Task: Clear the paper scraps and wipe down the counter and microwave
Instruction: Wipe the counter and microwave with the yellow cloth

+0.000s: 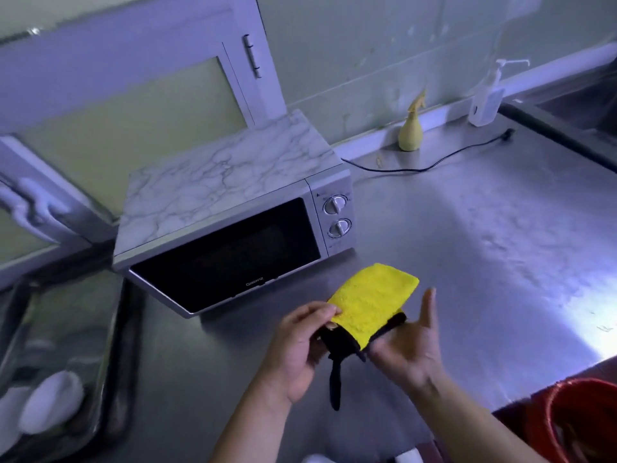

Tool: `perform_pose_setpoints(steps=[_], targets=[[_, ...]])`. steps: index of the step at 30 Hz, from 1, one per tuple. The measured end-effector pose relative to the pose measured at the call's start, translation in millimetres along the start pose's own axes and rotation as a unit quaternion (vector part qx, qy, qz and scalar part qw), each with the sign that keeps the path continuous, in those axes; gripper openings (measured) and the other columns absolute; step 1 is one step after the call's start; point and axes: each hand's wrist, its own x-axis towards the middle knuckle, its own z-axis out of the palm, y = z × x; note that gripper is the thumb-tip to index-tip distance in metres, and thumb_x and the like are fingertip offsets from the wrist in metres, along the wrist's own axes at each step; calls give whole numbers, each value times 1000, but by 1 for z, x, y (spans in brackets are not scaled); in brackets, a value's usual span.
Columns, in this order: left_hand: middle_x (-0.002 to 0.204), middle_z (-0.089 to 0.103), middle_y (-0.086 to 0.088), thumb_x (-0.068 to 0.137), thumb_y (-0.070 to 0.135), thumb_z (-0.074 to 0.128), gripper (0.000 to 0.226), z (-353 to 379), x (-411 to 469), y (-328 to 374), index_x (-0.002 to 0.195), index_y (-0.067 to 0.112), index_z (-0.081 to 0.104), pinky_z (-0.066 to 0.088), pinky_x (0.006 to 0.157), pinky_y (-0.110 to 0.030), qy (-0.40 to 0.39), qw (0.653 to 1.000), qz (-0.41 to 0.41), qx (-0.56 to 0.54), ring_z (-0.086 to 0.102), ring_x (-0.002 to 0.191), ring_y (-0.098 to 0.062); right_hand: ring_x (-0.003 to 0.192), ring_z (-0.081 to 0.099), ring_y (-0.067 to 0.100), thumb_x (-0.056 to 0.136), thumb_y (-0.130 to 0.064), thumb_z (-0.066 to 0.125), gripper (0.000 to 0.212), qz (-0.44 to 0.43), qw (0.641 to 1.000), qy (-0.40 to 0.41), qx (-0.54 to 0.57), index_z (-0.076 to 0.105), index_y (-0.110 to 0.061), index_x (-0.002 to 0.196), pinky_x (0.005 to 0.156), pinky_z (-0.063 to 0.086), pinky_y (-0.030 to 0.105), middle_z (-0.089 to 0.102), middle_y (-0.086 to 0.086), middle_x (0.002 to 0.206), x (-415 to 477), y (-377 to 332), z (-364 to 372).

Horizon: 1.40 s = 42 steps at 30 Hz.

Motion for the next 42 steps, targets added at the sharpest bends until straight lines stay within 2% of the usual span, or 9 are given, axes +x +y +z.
perform_pose_setpoints(steps=[6, 11, 17, 22, 25, 30, 32, 38, 42], targets=[[76, 72, -10, 80, 7, 66, 10, 30, 7, 11, 80, 5, 76, 54, 47, -22, 141, 977, -53, -150, 69, 58, -17, 147, 30, 41, 86, -62, 65, 90, 56, 993, -100, 7, 38, -4, 150, 117, 24, 62, 31, 24, 158, 10, -29, 3], [94, 75, -16, 59, 3, 82, 34, 45, -1, 33, 92, -3, 76, 62, 68, -34, 53, 954, 5, -295, 75, 78, -22, 153, 17, 33, 82, -71, 60, 103, 51, 993, -101, -27, 19, -17, 159, 124, 7, 52, 18, 13, 166, 28, -34, 5], [90, 74, -10, 85, -3, 68, 15, 21, 6, -16, 90, 9, 75, 56, 72, -32, 302, 952, 15, 45, 69, 75, -19, 115, 63, 42, 68, -80, 66, 97, 95, 989, 100, -51, 65, -6, 131, 103, 45, 59, 58, 22, 138, 57, 6, 0], [106, 64, 28, 79, 11, 78, 22, -15, -8, -37, 88, 31, 76, 45, 76, -6, 205, 895, 98, 383, 63, 95, 7, 96, 71, 44, 80, -46, 75, 56, 148, 952, 201, -178, 74, 0, 112, 77, 58, 58, 70, 25, 117, 57, 9, -17], [119, 61, 22, 79, 13, 77, 27, -23, -6, -40, 99, 31, 74, 43, 97, -17, 113, 915, 53, 383, 58, 112, 1, 74, 74, 41, 91, -29, 65, 34, 111, 913, 297, -259, 65, -1, 111, 57, 59, 51, 75, 24, 94, 63, 9, -21], [112, 67, 19, 89, 17, 68, 24, -50, 6, -8, 102, 37, 71, 43, 84, -9, 114, 928, 77, 346, 56, 105, 18, 96, 60, 16, 103, -36, 50, 12, -102, 890, 391, -213, 58, -28, 105, 104, 43, 38, 59, -2, 104, 59, 5, -26], [107, 68, 17, 91, 9, 64, 24, -65, 15, 26, 102, 30, 72, 42, 76, -1, 116, 925, 156, 325, 60, 97, 17, 75, 54, 11, 103, -37, 49, 26, -167, 888, 377, -206, 50, -27, 79, 88, 42, 30, 53, -5, 86, 53, 8, -18], [110, 71, 10, 93, 11, 60, 21, -93, 67, 150, 109, 19, 72, 46, 94, -14, 81, 814, 387, 426, 64, 107, -3, 50, 59, 1, 98, -43, 60, 20, -211, 877, 369, -223, 58, -30, 82, 65, 41, 25, 57, -14, 66, 44, 28, 4], [142, 55, -2, 98, 39, 55, 41, -112, 142, 213, 134, 22, 58, 33, 110, -28, 42, 698, 344, 626, 46, 133, -21, 69, 68, 19, 97, -50, 56, 33, -207, 841, 401, -299, 63, -17, 97, 64, 47, 40, 74, 6, 75, 40, 50, 6]])
